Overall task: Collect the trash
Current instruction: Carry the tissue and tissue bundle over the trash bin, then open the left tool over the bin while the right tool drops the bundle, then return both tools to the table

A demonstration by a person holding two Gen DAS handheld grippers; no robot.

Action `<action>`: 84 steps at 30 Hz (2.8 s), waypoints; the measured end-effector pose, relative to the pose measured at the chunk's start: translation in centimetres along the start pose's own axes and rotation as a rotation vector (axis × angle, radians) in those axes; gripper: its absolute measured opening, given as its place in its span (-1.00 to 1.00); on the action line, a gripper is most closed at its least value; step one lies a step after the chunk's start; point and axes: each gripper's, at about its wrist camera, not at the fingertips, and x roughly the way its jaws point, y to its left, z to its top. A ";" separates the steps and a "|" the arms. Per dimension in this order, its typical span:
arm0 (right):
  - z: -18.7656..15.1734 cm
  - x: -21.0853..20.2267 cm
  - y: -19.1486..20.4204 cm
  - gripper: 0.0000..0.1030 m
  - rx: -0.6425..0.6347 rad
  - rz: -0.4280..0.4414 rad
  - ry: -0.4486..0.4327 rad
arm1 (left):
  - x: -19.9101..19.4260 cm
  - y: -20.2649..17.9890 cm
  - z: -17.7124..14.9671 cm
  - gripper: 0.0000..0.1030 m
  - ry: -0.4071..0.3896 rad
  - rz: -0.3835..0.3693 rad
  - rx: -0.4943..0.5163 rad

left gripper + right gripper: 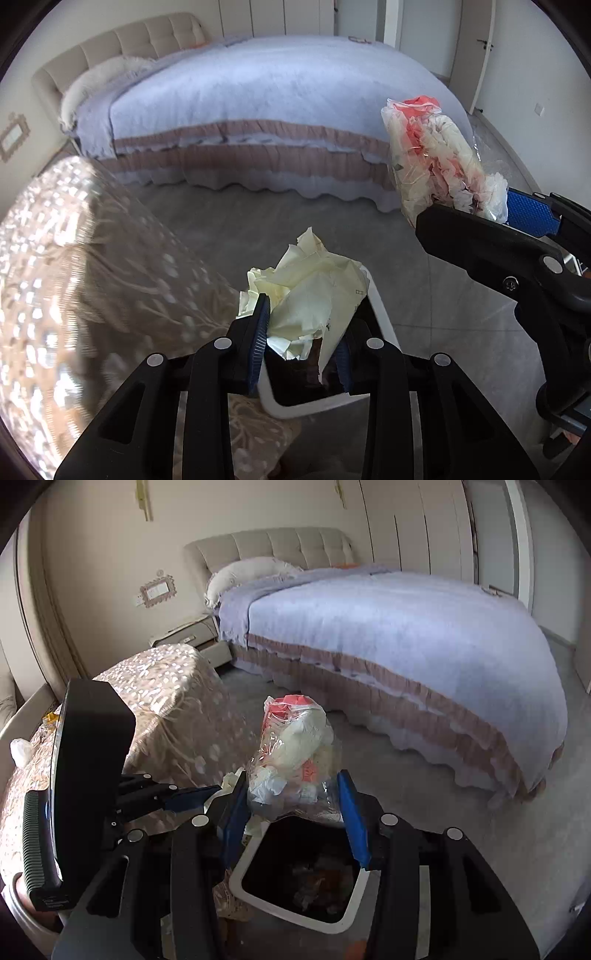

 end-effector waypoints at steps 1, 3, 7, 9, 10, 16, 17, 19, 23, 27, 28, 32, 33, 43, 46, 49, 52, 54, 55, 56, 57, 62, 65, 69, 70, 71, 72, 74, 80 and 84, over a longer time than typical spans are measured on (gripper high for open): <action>0.0 0.5 -0.3 -0.07 0.004 -0.006 0.009 | 0.7 -0.2 -0.1 -0.38 0.016 -0.014 -0.003; -0.1 1.5 -0.7 -0.07 0.011 -0.011 0.031 | 2.1 -0.4 -0.2 -0.37 0.050 -0.048 -0.005; -0.4 3.0 -1.6 -0.07 0.019 -0.028 0.060 | 4.5 -0.9 -0.4 -0.35 0.093 -0.069 0.007; -0.6 3.6 -1.9 -0.07 0.020 -0.040 0.071 | 5.3 -1.1 -0.6 0.14 0.114 -0.094 0.014; -0.8 4.0 -2.2 -0.07 0.027 -0.038 0.079 | 5.9 -1.1 -0.3 0.43 0.123 -0.100 0.017; -1.3 6.0 -3.5 -0.07 0.050 -0.038 0.128 | 7.4 -1.0 -0.5 0.91 0.152 -0.025 0.022; -1.4 6.3 -3.6 -0.07 0.049 -0.037 0.137 | 7.5 -1.1 -0.6 0.91 0.170 0.002 0.041; -1.4 7.0 -3.7 -0.07 0.045 -0.028 0.153 | 7.3 -1.2 -1.0 0.91 0.178 0.039 0.078; -1.8 8.6 -3.2 -0.07 0.023 -0.011 0.194 | 5.6 -0.9 -2.0 0.91 0.166 0.054 0.096; -2.4 9.8 -2.5 -0.07 0.022 0.020 0.229 | 4.5 -0.4 -2.3 0.91 0.170 0.049 0.086; -2.5 10.0 -2.4 -0.06 0.020 0.023 0.235 | 4.4 -0.3 -2.3 0.91 0.176 0.043 0.089; -3.0 10.9 -1.8 -0.06 0.003 0.008 0.255 | 3.9 -0.8 -3.1 0.91 0.179 0.058 0.130; -3.2 11.2 -1.8 -0.05 0.004 0.019 0.271 | 3.8 -0.9 -3.3 0.91 0.180 0.057 0.134; -3.0 10.6 -1.0 0.92 -0.034 -0.013 0.272 | 0.8 -0.4 -3.2 0.90 0.107 0.027 0.103; -1.9 8.9 -0.9 0.92 -0.021 -0.008 0.226 | -1.1 0.1 -3.1 0.90 0.082 -0.057 0.063; -0.5 7.1 0.0 0.92 -0.055 -0.035 0.165 | -3.5 0.3 -3.1 0.90 0.029 -0.047 0.054; 0.5 5.0 1.5 0.92 -0.109 -0.063 0.090 | -6.0 0.7 -3.3 0.90 -0.030 -0.021 0.048; 1.1 3.5 2.6 0.92 -0.143 -0.059 0.044 | -7.8 1.3 -3.5 0.90 -0.070 0.001 0.028; 1.4 2.8 3.2 0.92 -0.157 -0.054 0.022 | -8.7 1.7 -3.6 0.90 -0.088 0.018 0.017; 1.7 2.2 3.7 0.92 -0.170 -0.049 0.003 | -9.7 2.2 -3.9 0.90 -0.108 0.041 0.005; 2.1 1.6 4.3 0.92 -0.183 -0.042 -0.019 | -10.6 2.8 -4.2 0.90 -0.124 0.064 -0.009; 3.7 -1.2 7.4 0.92 -0.214 0.021 -0.124 | -14.2 6.3 -5.9 0.90 -0.179 0.163 -0.105; 4.4 -2.3 9.6 0.92 -0.235 0.070 -0.161 | -16.4 8.0 -7.3 0.90 -0.214 0.215 -0.154; 5.3 -3.3 13.3 0.92 -0.281 0.133 -0.190 | -19.0 9.7 -9.1 0.90 -0.262 0.265 -0.207; 5.4 -3.4 14.3 0.92 -0.295 0.152 -0.194 | -19.6 10.1 -9.5 0.90 -0.274 0.279 -0.217; 5.5 -3.5 15.2 0.92 -0.305 0.170 -0.198 | -20.4 10.7 -10.1 0.90 -0.286 0.300 -0.229; 5.5 -3.7 16.4 0.92 -0.317 0.193 -0.201 | -20.8 11.2 -10.4 0.90 -0.293 0.318 -0.239; 5.7 -3.7 18.4 0.92 -0.339 0.236 -0.202 | -21.6 12.5 -11.2 0.90 -0.299 0.355 -0.261; 5.4 -3.9 25.4 0.92 -0.449 0.327 -0.226 | -24.2 16.3 -14.0 0.90 -0.321 0.478 -0.311; 5.3 -3.4 29.2 0.92 -0.496 0.347 -0.215 | -25.6 19.4 -16.0 0.90 -0.319 0.548 -0.381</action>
